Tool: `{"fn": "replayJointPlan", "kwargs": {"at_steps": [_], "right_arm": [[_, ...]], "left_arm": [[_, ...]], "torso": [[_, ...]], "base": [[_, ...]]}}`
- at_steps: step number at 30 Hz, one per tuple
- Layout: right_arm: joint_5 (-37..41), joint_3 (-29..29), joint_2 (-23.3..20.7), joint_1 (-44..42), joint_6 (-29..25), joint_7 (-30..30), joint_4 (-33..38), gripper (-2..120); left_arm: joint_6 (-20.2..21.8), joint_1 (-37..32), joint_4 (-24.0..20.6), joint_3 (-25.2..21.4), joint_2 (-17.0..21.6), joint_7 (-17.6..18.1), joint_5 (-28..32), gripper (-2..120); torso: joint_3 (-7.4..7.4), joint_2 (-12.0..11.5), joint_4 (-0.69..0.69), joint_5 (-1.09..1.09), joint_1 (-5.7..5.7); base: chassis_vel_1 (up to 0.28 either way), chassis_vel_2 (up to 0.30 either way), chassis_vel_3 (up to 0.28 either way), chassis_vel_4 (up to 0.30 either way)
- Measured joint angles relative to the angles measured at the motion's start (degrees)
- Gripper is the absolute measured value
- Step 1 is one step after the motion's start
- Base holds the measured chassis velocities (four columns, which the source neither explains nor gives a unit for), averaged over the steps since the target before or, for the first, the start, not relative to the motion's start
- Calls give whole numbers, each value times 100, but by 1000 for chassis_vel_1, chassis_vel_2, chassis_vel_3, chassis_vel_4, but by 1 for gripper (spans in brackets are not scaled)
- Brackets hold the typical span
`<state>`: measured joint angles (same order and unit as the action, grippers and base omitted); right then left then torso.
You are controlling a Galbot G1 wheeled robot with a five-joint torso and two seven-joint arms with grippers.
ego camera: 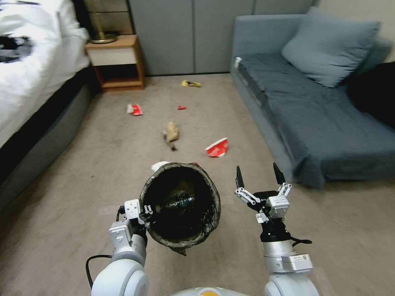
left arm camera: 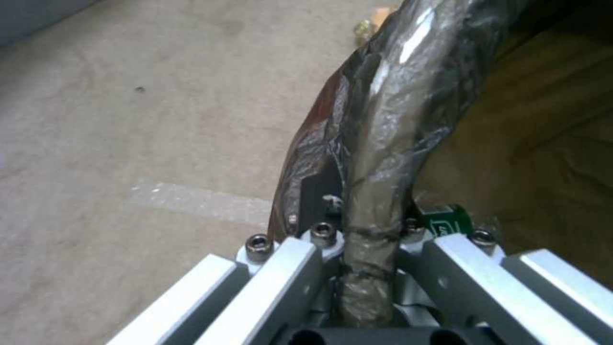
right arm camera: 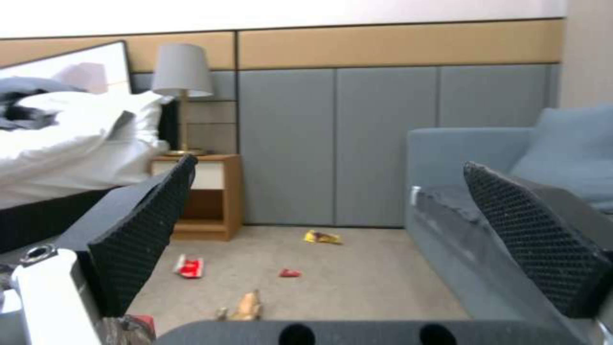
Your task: Pick up the trash bin, then pick up the garbage from the floor and place it into the trash bin.
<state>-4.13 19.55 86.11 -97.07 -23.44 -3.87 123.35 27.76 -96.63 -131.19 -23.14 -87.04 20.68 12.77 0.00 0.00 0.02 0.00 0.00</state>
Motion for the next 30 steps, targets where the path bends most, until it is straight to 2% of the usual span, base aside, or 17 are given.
{"fn": "replayJointPlan", "kwargs": {"at_steps": [5, 30], "right_arm": [[-2, -2, 5, -13, -1, 7, 36, 100], [-2, 40, 31, -41, -100, 94, 69, 100]], "left_arm": [[-44, -5, 0, 6, 0, 0, -1, 0], [-87, -31, -21, 16, -11, 4, -28, 0]], "torso": [[0, 0, -4, 0, 0], [0, 0, -2, 0, 0]], "base": [[8, 9, 9, 11], [0, 0, 0, 0]]}}
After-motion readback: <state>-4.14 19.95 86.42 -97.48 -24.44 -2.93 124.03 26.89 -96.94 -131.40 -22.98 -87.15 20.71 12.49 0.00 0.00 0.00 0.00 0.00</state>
